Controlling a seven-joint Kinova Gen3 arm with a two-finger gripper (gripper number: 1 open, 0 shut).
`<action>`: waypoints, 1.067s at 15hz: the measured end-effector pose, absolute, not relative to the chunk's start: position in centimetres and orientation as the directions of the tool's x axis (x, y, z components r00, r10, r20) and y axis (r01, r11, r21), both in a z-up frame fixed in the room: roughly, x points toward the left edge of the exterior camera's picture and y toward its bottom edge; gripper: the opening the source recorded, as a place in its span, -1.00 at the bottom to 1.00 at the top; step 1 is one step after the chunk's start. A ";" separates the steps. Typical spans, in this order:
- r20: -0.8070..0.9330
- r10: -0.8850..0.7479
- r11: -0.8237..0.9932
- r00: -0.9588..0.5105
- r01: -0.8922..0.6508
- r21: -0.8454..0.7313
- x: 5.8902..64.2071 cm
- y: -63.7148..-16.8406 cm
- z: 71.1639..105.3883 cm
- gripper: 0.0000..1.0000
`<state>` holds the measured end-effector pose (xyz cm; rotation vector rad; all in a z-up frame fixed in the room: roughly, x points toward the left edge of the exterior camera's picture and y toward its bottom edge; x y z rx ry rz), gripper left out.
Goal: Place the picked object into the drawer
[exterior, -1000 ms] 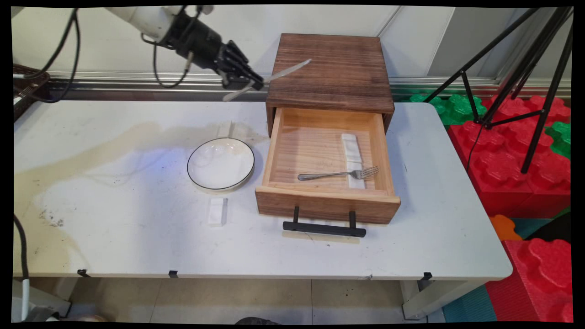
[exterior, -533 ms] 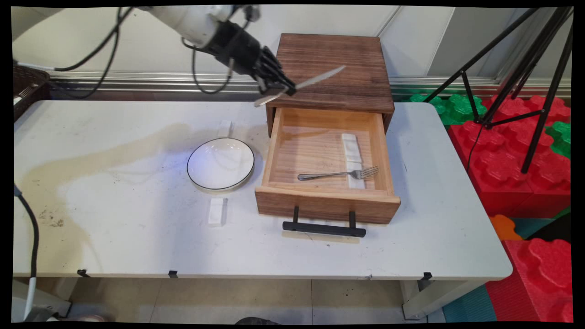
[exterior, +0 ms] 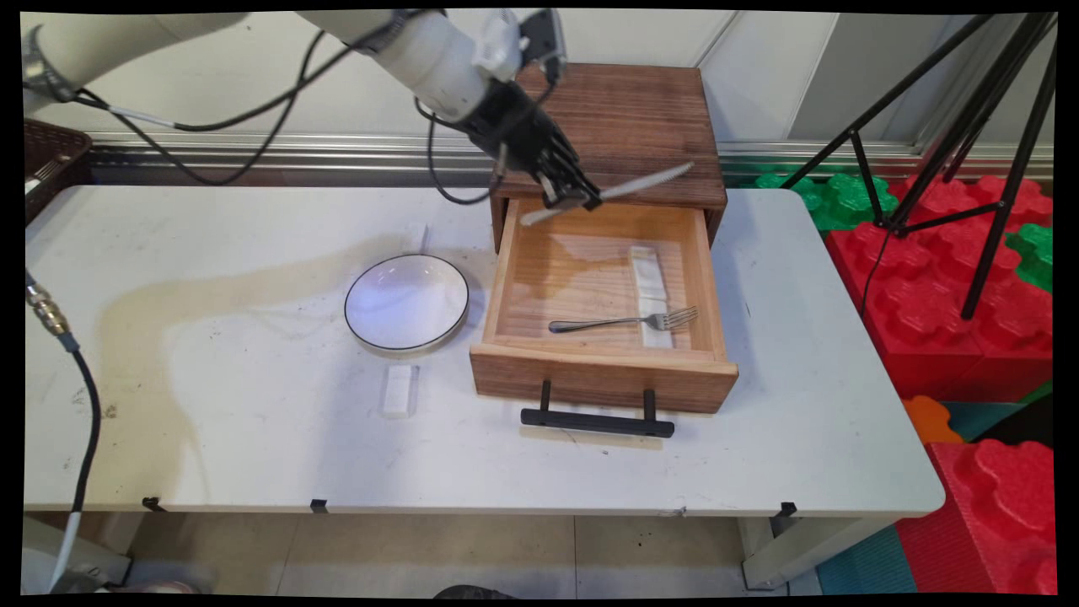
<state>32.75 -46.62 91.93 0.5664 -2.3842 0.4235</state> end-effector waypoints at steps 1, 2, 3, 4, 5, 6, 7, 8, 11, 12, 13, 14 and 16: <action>0.648 -0.292 0.857 -0.703 -0.493 -0.149 32.0 -47.0 91.4 -1.00; 0.643 -0.297 0.858 -0.706 -0.492 -0.144 31.3 -47.3 90.8 -1.00; 0.641 -0.299 0.859 -0.707 -0.492 -0.142 30.9 -47.5 90.5 -1.00; 0.636 -0.302 0.861 -0.710 -0.490 -0.138 30.2 -47.8 89.9 -1.00; 0.633 -0.304 0.863 -0.712 -0.488 -0.134 29.7 -48.1 89.4 -1.00; 0.630 -0.306 0.864 -0.714 -0.487 -0.132 29.3 -48.3 89.1 -1.00; 0.626 -0.308 0.865 -0.717 -0.484 -0.129 28.8 -48.6 88.6 -1.00; 0.621 -0.311 0.866 -0.720 -0.484 -0.128 28.4 -48.9 88.1 -1.00; 0.598 -0.322 0.867 -0.734 -0.482 -0.124 27.5 -49.8 86.1 1.00; 0.593 -0.324 0.868 -0.737 -0.480 -0.123 27.4 -50.0 85.6 1.00; 0.588 -0.325 0.869 -0.741 -0.479 -0.123 27.3 -50.2 85.2 1.00; 0.583 -0.326 0.870 -0.744 -0.477 -0.122 27.2 -50.3 84.9 1.00; 0.575 -0.326 0.872 -0.750 -0.474 -0.124 27.0 -50.6 84.2 1.00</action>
